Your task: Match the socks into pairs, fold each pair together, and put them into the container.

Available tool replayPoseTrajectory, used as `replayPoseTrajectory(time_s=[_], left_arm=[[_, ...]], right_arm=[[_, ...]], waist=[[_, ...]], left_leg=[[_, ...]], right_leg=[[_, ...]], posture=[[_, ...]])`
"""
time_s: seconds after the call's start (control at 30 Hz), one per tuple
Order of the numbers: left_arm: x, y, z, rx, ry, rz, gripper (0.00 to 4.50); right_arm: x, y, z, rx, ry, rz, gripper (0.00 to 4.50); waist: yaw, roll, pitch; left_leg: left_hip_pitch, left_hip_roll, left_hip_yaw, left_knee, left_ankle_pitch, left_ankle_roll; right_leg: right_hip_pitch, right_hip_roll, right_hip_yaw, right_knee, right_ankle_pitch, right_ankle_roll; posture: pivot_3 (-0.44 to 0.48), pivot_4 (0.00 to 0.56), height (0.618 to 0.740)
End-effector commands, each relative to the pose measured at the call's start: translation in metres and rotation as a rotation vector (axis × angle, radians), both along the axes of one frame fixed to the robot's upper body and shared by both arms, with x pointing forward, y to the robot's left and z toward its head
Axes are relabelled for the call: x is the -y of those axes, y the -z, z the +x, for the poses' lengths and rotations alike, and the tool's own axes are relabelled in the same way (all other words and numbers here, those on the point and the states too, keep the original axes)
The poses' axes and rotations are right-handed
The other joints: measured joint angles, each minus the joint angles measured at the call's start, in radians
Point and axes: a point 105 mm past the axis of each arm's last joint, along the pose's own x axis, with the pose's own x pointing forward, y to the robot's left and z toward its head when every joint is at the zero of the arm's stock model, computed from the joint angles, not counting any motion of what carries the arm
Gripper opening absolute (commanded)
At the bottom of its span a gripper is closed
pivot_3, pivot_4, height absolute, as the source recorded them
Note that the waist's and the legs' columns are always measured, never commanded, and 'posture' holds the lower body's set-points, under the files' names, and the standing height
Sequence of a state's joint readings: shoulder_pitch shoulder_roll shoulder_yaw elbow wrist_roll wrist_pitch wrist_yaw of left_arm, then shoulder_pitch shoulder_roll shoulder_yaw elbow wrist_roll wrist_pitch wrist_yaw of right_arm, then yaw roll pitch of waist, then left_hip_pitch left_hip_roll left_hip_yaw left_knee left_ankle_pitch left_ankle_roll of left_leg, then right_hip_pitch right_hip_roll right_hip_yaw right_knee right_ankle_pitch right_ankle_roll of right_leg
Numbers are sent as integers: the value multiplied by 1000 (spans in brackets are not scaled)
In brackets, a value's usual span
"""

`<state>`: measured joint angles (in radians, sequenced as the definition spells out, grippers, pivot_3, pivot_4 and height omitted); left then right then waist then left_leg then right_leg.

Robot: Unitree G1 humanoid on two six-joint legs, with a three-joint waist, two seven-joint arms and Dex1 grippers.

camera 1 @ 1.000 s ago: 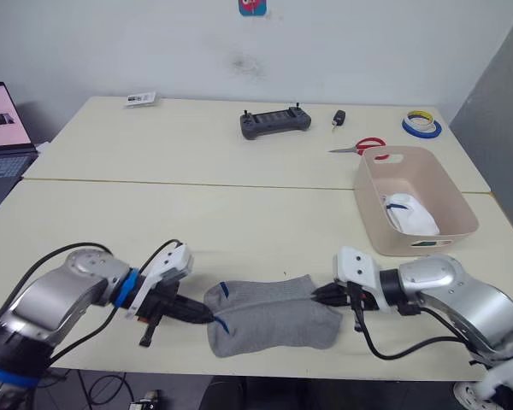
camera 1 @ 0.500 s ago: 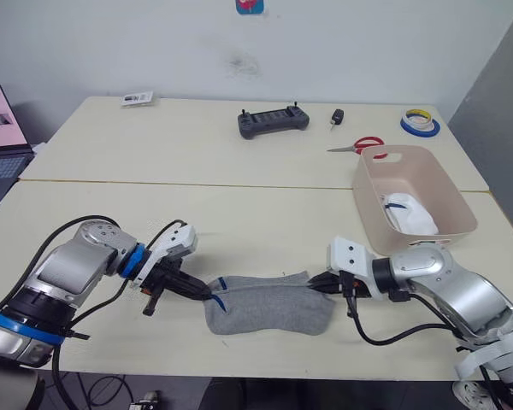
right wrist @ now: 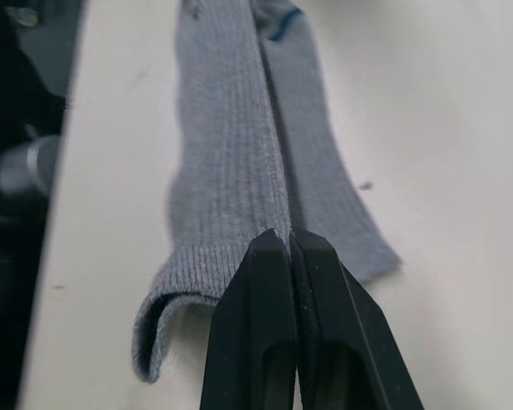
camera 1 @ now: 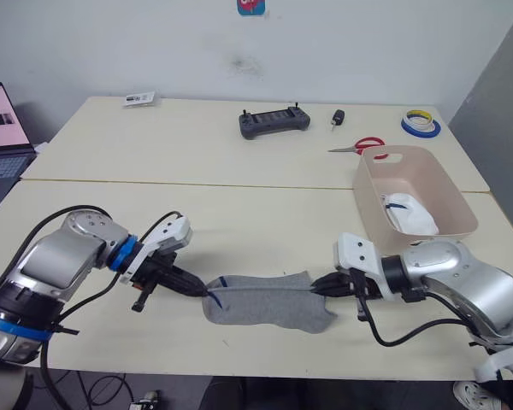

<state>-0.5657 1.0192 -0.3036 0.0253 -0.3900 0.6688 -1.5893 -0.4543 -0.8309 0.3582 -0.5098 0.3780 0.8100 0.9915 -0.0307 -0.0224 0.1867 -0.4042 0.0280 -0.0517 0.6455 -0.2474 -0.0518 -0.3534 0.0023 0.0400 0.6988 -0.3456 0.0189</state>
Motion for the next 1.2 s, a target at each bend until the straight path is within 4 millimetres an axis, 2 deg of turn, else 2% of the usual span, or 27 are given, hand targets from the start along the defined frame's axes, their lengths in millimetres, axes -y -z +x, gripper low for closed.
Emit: replayPoseTrajectory(time_s=[0.03, 0.27, 0.43, 0.73, 0.83, 1.0, 1.1, 1.13, 1.2], left_arm=[[-2, 4, 13, 19, -15, 30, 0], [0, 15, 35, 47, -56, 59, 0], [-1, 21, 27, 22, -21, 73, 0], [-1, 29, 25, 21, -36, 69, 0], [0, 30, 23, 19, -35, 65, 0], [3, 22, 26, 31, -89, 11, 0], [2, 17, 32, 94, -142, -16, 600], [1, 14, 30, 97, -148, -30, 951], [-2, 11, 23, 97, -157, -49, 1569]], right_arm=[[-2, 1, 13, 58, 13, -24, 25], [-7, 9, 23, 79, 19, -40, 25], [-10, 11, 26, 99, 24, -39, 25], [-10, 14, 34, 118, 78, -50, 25], [-9, 14, 35, 123, 80, -54, 694], [-6, 7, 36, 143, 96, -30, 2495], [-3, -5, 37, 171, 116, 7, 3482], [-1, -9, 36, 179, 120, 19, 3902], [4, -17, 32, 185, 122, 42, 3914]], waist=[[0, 0, 0], [0, 0, 0], [-1, 0, 0], [-1, 0, 0], [-1, 0, 0], [-1, 0, 0], [-1, 0, 0], [-1, 0, 0], [-2, 0, 0]], left_leg=[[0, 0, 0, 0, 0, 0], [-1, 1, -1, 1, 0, 0], [-1, 1, -1, 0, 0, 0], [-1, 1, -1, 1, 0, 0], [-1, 1, -1, 1, 0, 0], [-1, 1, -1, 0, 0, 0], [-1, 1, -1, 1, 0, 0], [-1, 1, -1, 1, 0, 0], [-1, 1, -1, 0, 0, 0]], right_leg=[[0, 0, 0, 0, 0, 0], [-1, 0, 0, 1, 0, 0], [-1, -2, 0, 1, 0, 0], [-1, -3, 0, 1, 0, 0], [-1, -3, 0, 1, 0, 0], [-1, -3, 0, 1, 0, 0], [-1, -3, 0, 1, 0, 0], [-1, -4, 0, 1, 0, 0], [-1, -4, 0, 1, 0, 0]], posture=[[0, 150, 737], [0, 150, 737], [0, 150, 737], [0, 150, 737], [0, 150, 737], [0, 150, 737], [0, 150, 737], [0, 150, 737], [0, 150, 737]])
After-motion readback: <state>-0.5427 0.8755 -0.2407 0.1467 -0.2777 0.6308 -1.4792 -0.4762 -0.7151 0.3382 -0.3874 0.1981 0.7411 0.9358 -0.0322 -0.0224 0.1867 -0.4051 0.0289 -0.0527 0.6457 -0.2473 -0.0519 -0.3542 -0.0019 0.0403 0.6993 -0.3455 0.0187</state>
